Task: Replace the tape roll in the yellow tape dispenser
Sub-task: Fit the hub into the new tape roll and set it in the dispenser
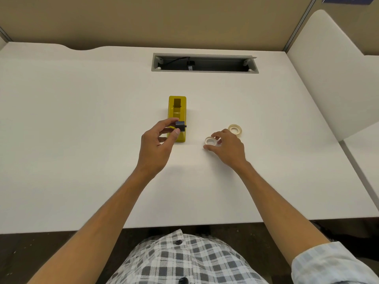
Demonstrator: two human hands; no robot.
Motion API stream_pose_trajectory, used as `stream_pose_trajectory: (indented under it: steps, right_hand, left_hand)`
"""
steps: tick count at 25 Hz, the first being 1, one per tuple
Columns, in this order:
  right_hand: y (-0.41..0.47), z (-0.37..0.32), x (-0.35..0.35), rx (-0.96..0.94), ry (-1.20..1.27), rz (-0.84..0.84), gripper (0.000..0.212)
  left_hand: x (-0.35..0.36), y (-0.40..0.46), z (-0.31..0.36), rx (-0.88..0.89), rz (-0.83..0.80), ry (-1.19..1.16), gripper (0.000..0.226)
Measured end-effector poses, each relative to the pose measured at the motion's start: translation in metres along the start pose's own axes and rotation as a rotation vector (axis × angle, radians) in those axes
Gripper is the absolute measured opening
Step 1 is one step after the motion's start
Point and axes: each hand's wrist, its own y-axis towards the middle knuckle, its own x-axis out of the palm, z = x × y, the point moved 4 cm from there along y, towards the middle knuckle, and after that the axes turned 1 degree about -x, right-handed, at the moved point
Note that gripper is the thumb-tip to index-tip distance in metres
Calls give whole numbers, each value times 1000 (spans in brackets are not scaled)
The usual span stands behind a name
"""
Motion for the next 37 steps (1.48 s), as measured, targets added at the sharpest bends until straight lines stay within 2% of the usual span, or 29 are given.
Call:
stream_pose_trajectory:
  steps: [8,14,16,19,21,25,27,29,32,34,37]
  right_hand:
    - [-1,1,3,-6,14,-13,54]
    - [6,15,-24,7,-38,249,40]
    - [14,27,-33,58,-79,278,46]
    - [27,39,-39,132,-203,143,63]
    - [33,44,-40,159,-294,53,67]
    - [39,48,-39,153,-319,40,46]
    - [40,50,-39,176,-275,34,40]
    - [41,51,-40,210,-230,26,43]
    - [39,48,-42,204,-78,112,46]
    - [34,44,-44,211,178,179,44]
    - [24,29,-44,232,606,174,41]
  left_hand:
    - [-1,0,-4,-14,3,-1,27]
    - [-1,6,-6,-22,3,-1,28]
    - [0,8,-6,-23,3,-1,27]
    - [1,10,-6,-23,1,-3,27]
    - [2,12,-6,-22,-4,1,27]
    - [4,15,-6,-22,-3,-4,27]
    - [4,16,-7,-26,-4,0,27]
    - [5,17,-7,-31,-4,4,27]
    - [5,19,-7,-34,-7,4,27]
    - [5,20,-7,-34,-3,5,28]
    - [4,21,-7,-28,-1,3,28]
